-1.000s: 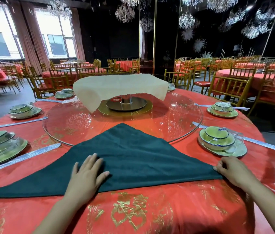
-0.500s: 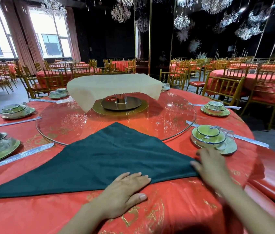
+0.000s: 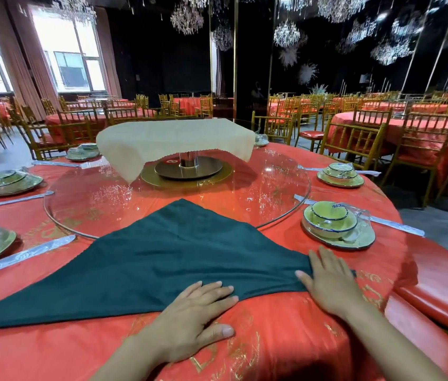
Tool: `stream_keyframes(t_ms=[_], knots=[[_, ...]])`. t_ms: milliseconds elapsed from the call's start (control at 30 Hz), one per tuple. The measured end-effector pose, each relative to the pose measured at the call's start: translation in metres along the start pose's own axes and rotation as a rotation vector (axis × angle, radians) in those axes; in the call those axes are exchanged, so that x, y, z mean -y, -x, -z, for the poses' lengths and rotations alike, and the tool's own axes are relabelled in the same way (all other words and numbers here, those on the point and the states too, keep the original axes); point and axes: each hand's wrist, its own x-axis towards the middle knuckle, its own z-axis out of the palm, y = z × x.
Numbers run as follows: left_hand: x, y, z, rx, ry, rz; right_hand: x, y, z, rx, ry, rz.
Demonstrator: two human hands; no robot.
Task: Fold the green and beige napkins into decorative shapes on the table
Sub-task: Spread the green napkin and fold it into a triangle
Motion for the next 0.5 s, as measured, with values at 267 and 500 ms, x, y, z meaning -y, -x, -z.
stream_keyframes(t_ms=[267,500], knots=[[-0.002,0.0,0.001,0.005,-0.008,0.008,-0.046,0.002,0.002,-0.309,-0.064,-0.102],[0.0,-0.002,-0.002,-0.005,-0.006,-0.012,0.051,0.054,0.002,-0.087,-0.013,0.45]])
